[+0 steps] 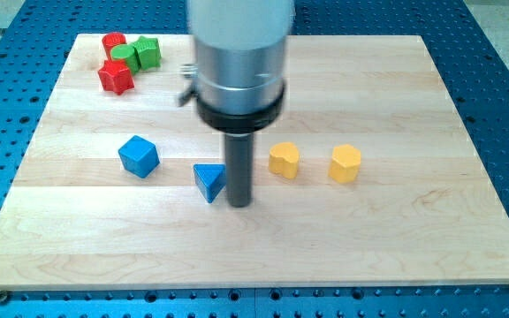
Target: Move the blue triangle to the bottom right of the red star
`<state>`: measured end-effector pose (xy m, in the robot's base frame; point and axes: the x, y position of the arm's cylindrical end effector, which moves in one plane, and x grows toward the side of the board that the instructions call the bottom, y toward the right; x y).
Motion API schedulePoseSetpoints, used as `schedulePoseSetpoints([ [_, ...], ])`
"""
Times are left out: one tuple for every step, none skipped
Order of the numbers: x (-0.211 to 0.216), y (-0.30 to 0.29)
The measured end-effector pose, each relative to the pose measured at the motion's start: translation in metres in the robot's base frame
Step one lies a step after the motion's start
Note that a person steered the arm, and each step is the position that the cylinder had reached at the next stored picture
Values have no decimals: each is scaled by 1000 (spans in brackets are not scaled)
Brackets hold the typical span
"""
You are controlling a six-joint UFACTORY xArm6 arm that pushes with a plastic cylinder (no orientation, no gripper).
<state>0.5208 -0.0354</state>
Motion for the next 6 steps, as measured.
schedulePoseSetpoints([
  [-58,-61],
  [-88,-111],
  [-98,-115],
  [-36,-94],
  [-41,-140],
  [-104,-140],
])
